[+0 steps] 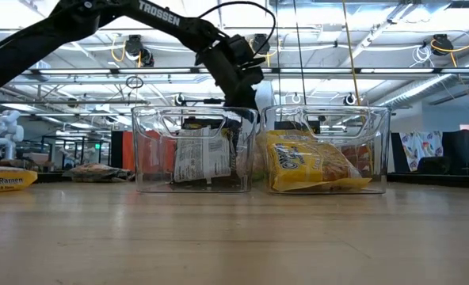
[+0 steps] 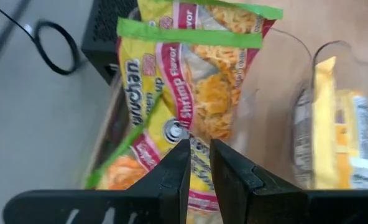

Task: Sort Maruchan noodles
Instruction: Put the green noodle pack into the top transparent bin

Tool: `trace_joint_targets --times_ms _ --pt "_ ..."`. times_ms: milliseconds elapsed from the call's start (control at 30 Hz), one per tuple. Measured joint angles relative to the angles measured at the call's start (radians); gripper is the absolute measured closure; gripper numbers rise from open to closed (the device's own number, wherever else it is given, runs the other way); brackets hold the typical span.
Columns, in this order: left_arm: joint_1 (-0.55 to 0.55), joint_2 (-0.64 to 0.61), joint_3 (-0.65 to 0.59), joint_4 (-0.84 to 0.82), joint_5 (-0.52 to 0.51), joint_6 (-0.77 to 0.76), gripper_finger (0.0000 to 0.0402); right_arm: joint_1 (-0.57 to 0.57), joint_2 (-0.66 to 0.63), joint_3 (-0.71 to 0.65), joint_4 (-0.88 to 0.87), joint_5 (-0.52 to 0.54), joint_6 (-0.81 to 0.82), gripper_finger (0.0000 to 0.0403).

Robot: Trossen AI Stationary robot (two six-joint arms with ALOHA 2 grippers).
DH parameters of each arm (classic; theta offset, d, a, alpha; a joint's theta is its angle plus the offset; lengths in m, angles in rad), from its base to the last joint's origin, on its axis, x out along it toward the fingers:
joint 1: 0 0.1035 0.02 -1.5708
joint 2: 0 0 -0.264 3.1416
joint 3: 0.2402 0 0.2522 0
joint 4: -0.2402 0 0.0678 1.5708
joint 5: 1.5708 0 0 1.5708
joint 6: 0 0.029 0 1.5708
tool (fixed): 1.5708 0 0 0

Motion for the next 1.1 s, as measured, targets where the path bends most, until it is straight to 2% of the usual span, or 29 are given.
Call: trace_joint_targets --times_ms 167,533,733,1100 --pt "-0.026 0.0 0.0 0.038 -0.084 0.045 0.0337 0.0 -0.001 0.0 -0.019 0.0 0.0 0.0403" --pt "-0.036 0.0 0.0 0.1 -0.089 0.041 0.0339 0.0 -0.003 0.0 -0.024 0.0 -0.027 0.0403" --pt "-0.035 0.0 0.0 0.098 -0.09 0.016 0.0393 0.0 -0.007 0.0 -0.025 0.0 -0.027 0.0403" --pt "-0.031 0.0 0.0 0.145 -0.158 -0.005 0.0366 0.0 -0.015 0.0 -0.025 0.0 -0.026 0.0403"
